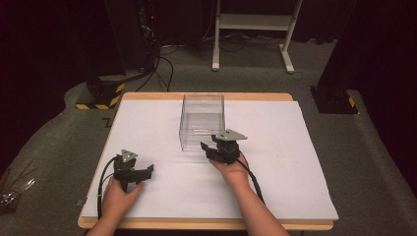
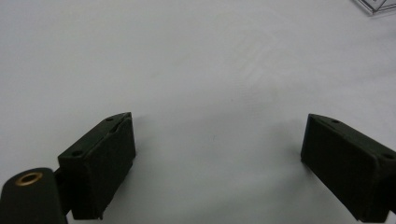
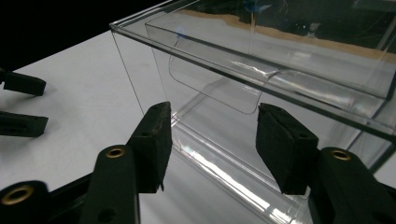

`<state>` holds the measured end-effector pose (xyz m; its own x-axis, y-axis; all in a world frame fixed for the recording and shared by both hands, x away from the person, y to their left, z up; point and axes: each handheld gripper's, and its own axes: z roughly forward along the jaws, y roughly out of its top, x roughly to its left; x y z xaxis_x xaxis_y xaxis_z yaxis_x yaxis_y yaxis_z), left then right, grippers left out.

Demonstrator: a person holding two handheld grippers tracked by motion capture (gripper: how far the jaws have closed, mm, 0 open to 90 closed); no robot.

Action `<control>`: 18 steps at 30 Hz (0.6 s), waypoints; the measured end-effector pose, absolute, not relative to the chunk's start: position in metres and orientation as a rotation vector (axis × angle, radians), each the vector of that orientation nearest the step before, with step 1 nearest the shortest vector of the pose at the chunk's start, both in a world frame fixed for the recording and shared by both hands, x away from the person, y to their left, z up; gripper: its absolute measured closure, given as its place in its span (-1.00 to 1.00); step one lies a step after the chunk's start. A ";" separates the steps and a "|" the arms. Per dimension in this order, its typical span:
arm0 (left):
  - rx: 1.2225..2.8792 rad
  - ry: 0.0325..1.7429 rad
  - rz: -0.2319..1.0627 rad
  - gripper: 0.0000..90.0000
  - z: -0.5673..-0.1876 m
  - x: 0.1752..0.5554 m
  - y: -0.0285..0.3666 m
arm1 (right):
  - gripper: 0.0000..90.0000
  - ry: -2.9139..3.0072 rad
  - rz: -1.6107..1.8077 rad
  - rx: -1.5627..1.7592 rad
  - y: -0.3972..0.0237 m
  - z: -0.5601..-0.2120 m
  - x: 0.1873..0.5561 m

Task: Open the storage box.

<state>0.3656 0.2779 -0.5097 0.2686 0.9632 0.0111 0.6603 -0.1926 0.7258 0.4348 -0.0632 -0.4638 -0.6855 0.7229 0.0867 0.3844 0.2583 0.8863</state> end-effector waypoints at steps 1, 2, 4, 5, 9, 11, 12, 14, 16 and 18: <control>1.935 1.461 0.641 -0.77 -0.510 0.366 0.278 | 0.04 2.198 1.400 1.015 -0.063 -0.464 0.435; 1.933 1.462 0.642 -0.77 -0.510 0.366 0.278 | 0.07 2.195 1.404 1.013 -0.062 -0.464 0.436; 1.932 1.462 0.642 -0.77 -0.510 0.366 0.278 | 0.07 2.188 1.409 1.015 -0.062 -0.465 0.438; 1.932 1.462 0.642 -0.77 -0.510 0.366 0.278 | 0.07 2.185 1.421 1.021 -0.063 -0.465 0.439; 1.934 1.462 0.640 -0.77 -0.510 0.366 0.278 | 0.12 2.179 1.453 1.028 -0.065 -0.466 0.444; 1.935 1.462 0.639 -0.77 -0.510 0.366 0.278 | 0.15 2.180 1.459 1.027 -0.066 -0.467 0.444; 1.937 1.461 0.639 -0.77 -0.510 0.365 0.278 | 0.18 2.185 1.469 1.011 -0.067 -0.467 0.446; 1.935 1.461 0.641 -0.77 -0.510 0.366 0.278 | 0.22 2.184 1.481 1.006 -0.067 -0.466 0.446; 1.932 1.462 0.642 -0.77 -0.510 0.366 0.278 | 0.26 2.181 1.485 0.993 -0.067 -0.465 0.446; 1.932 1.462 0.642 -0.77 -0.510 0.366 0.278 | 0.30 2.192 1.476 0.981 -0.066 -0.465 0.447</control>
<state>0.3655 0.2777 -0.5098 0.2672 0.9636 0.0102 0.6597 -0.1906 0.7270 0.4471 -0.0663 -0.4652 -0.7122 0.6935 0.1085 0.3615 0.2298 0.9036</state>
